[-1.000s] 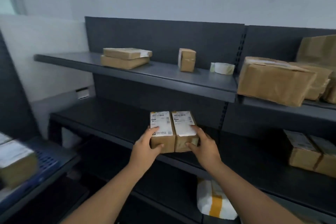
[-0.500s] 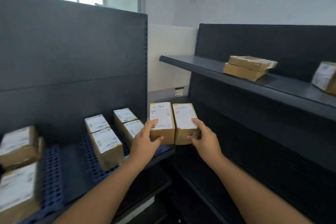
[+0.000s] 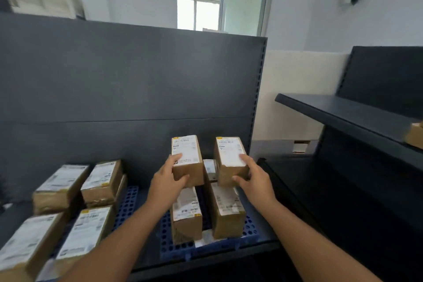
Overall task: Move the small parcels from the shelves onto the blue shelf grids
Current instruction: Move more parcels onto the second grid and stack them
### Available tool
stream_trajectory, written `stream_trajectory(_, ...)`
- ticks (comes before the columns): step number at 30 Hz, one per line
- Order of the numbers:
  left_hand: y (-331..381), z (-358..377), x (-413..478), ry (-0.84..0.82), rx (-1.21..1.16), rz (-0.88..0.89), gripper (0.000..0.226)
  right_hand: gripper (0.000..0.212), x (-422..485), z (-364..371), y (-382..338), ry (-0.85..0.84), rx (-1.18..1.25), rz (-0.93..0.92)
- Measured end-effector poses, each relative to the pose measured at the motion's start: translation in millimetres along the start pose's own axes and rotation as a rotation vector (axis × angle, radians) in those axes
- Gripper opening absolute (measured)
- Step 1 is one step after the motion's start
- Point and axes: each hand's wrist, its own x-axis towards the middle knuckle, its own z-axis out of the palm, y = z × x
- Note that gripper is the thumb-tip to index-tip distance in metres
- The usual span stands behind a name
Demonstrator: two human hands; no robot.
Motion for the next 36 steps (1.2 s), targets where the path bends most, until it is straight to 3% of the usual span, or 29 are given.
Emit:
stream_trajectory(10,-36,18,49,0.029,0.079,-0.116,0.057,0.064,73,52,31,-0.134,0.031,-0.074)
stream_trajectory(17,-51,26,57,0.049,0.118,-0.123,0.055,0.066,84,68,44,-0.138,0.013,-0.083)
stream_trajectory(26,-58,26,54,0.066,0.106,-0.102,0.074,0.067,80,67,41,-0.138,-0.029,-0.082)
stream_trajectory(36,-43,15,39,0.079,0.144,-0.047,0.076,0.075,72,43,34,-0.11,-0.054,-0.069)
